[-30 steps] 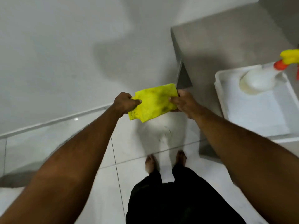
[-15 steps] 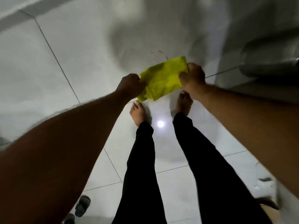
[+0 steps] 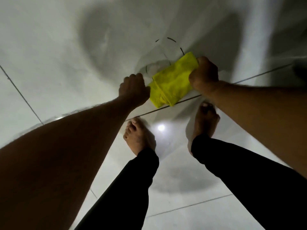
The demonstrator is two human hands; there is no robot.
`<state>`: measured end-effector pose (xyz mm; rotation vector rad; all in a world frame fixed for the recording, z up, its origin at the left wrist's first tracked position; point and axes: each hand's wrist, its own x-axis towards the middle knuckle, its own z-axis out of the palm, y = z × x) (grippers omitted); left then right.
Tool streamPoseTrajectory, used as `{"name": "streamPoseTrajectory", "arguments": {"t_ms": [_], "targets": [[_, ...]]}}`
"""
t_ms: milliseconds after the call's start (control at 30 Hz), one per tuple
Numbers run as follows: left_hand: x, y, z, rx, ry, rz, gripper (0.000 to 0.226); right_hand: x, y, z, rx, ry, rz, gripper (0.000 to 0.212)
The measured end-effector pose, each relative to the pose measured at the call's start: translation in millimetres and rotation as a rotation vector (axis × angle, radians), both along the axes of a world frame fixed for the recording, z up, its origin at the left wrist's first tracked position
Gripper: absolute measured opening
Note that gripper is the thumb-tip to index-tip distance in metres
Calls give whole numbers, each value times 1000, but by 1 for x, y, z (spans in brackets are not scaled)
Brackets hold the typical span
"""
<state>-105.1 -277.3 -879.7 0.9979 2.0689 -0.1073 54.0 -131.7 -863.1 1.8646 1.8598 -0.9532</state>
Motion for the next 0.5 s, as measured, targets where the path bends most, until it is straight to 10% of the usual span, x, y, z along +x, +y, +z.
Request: {"name": "streamPoseTrajectory", "arguments": {"t_ms": [300,500], "targets": [[-59,-21,-25,-103,188,-186,141,-46,-62,-40,-10,-40,-305,76],[-66,-18,-46,-123,119,-87,161,-76,-34,-92,227,-175,-108,71]]}}
